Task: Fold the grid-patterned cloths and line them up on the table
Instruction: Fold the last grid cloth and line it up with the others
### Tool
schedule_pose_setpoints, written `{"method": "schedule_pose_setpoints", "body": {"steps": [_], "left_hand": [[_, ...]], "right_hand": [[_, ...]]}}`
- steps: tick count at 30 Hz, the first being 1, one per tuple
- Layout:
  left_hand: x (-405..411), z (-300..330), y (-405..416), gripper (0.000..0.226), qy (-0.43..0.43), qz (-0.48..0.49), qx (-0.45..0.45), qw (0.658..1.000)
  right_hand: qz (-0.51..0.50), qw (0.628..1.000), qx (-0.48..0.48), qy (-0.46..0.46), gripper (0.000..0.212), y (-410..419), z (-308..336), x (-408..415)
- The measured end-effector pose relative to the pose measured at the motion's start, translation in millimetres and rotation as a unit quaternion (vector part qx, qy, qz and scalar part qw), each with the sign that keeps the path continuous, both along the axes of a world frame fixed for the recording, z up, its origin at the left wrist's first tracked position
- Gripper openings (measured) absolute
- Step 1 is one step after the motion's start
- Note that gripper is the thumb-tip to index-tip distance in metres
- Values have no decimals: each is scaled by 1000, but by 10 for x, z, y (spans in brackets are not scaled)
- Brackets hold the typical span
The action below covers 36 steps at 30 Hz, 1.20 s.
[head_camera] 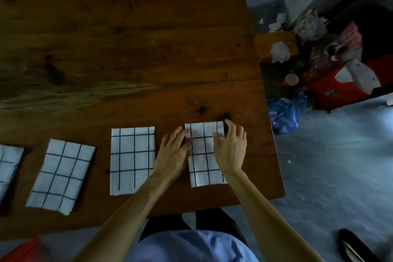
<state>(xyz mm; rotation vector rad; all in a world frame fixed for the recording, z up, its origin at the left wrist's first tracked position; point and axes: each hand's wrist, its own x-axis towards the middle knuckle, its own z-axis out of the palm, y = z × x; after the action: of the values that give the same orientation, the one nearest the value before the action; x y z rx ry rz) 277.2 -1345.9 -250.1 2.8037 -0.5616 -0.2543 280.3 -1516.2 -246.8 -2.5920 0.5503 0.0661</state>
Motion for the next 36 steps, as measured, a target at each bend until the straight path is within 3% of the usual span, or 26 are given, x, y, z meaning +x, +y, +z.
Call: {"method": "schedule_pose_setpoints", "body": {"steps": [2, 5, 10, 19, 23, 26, 30, 36], "left_hand": [[-46, -3, -44, 41, -6, 2, 22, 1000], [-119, 52, -128, 53, 18, 8, 62, 998], [-294, 93, -146, 86, 104, -18, 174, 979], [-272, 41, -93, 94, 92, -36, 208, 973], [-271, 109, -162, 76, 69, -19, 110, 991], [-448, 90, -210, 74, 62, -9, 34, 997], [-801, -43, -186, 89, 93, -39, 59, 993], [-858, -58, -208, 85, 96, -41, 79, 991]], "right_hand": [[75, 996, -25, -45, 44, 31, -20, -72], [211, 977, -24, -34, 44, 82, -134, -216], [293, 955, -48, 26, 55, -29, -296, -346], [301, 948, -92, 54, 58, 3, -268, -348], [294, 951, -86, 38, 58, -44, -210, -392], [286, 956, -54, 25, 57, -153, -136, -558], [297, 953, -28, 41, 63, -224, -116, -898], [328, 941, -38, 70, 67, -238, -199, -1006]]}}
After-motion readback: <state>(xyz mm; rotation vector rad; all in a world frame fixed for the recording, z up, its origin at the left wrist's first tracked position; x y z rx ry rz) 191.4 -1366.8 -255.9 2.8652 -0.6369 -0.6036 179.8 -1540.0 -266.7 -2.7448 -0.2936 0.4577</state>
